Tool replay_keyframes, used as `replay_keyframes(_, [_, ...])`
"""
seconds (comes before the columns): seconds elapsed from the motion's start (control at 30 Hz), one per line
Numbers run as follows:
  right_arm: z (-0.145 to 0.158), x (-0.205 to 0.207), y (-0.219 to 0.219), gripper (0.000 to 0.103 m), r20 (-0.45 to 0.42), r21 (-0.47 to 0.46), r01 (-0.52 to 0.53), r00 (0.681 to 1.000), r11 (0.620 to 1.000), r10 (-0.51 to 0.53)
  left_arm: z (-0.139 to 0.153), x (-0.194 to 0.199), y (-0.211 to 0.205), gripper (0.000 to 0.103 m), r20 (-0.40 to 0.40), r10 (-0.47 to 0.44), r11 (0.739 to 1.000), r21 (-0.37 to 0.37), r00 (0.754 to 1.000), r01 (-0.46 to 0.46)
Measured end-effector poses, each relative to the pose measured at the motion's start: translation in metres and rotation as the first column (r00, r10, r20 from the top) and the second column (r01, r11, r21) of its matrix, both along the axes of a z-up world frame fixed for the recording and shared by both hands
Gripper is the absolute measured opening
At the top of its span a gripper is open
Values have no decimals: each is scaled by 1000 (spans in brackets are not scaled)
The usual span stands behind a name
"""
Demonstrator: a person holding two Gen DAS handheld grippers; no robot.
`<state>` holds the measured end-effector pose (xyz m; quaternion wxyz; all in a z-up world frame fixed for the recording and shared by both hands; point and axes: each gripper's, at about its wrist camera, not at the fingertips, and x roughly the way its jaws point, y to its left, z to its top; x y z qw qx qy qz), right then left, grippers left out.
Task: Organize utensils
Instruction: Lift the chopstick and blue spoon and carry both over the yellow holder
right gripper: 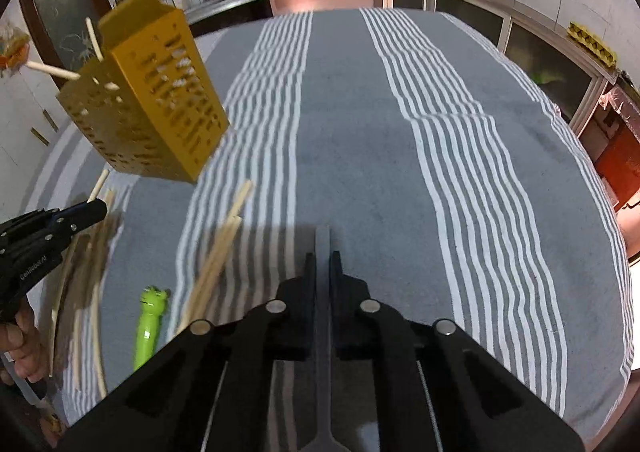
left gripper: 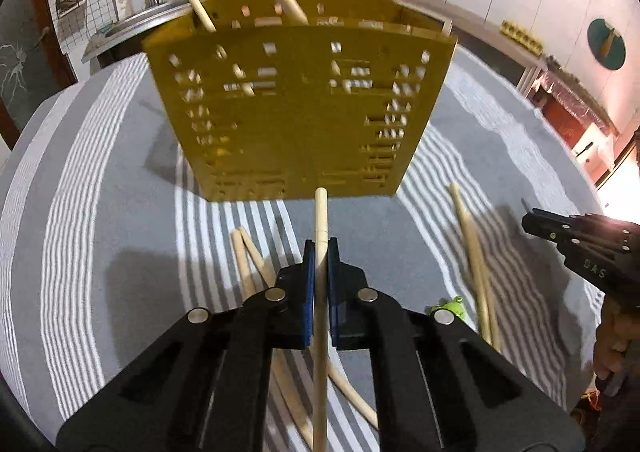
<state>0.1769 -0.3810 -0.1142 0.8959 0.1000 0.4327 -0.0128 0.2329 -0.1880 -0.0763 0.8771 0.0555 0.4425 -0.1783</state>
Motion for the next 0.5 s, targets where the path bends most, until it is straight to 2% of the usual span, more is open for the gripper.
replay_keyframes(0.2, [29, -12, -1, 7, 101, 29, -6, 995, 1000, 3, 28, -14, 12, 4, 69, -3, 999, -53, 998, 6])
replay_keyframes(0.37, [57, -25, 3, 7, 208, 20, -19, 978, 1000, 14, 50, -28, 27, 4, 136, 3, 992, -125, 991, 15])
replay_keyframes(0.5, [73, -34, 7, 7, 268, 8, -26, 963, 1000, 23, 63, -31, 44, 4, 160, 31, 989, -150, 987, -7])
